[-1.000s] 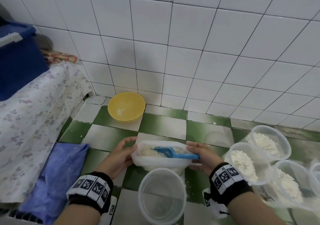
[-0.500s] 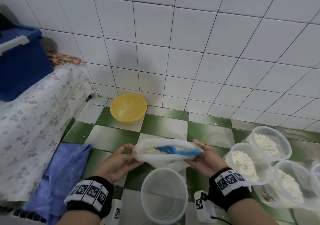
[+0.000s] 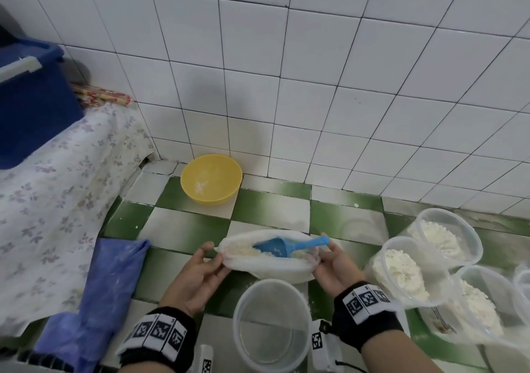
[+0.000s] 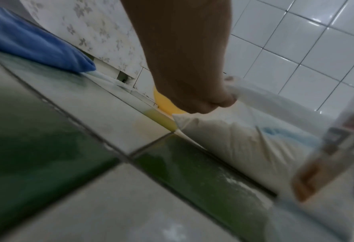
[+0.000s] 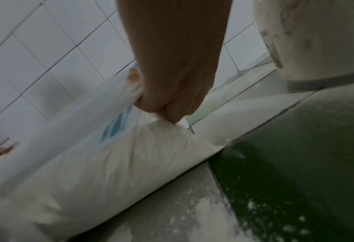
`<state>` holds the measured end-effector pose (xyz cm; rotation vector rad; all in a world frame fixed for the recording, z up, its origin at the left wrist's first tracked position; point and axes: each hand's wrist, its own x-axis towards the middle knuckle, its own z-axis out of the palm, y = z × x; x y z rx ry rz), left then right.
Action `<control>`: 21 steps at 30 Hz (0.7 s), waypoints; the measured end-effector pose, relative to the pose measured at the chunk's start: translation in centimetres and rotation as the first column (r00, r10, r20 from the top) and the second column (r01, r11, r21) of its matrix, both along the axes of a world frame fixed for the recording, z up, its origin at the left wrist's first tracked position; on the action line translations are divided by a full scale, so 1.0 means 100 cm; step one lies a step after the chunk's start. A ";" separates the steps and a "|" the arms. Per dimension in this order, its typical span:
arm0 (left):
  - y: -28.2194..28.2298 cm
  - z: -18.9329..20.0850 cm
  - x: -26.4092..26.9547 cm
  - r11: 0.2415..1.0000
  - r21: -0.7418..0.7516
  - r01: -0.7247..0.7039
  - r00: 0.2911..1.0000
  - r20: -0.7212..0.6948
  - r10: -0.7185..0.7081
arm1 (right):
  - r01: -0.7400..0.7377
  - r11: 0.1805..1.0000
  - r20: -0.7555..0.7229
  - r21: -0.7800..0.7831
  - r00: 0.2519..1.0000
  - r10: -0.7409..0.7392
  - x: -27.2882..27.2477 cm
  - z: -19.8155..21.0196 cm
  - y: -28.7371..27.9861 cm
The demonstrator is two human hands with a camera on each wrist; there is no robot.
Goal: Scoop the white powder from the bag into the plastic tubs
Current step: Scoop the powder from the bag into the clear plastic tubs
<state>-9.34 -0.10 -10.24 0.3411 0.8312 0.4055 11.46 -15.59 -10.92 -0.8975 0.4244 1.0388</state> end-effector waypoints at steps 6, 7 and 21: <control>0.009 0.002 -0.005 0.985 0.063 0.159 0.987 -0.006 -0.159 | -0.181 0.976 0.066 -0.120 0.980 0.190 0.001 0.002 -0.008; 0.009 0.001 -0.003 0.983 0.068 0.170 0.985 -0.024 -0.169 | -0.185 0.976 0.051 -0.118 0.980 0.192 0.000 0.002 -0.008; 0.002 -0.018 0.012 0.994 -0.052 -0.092 0.996 0.003 0.093 | -0.125 0.991 0.068 -0.048 0.989 0.128 0.010 -0.009 -0.005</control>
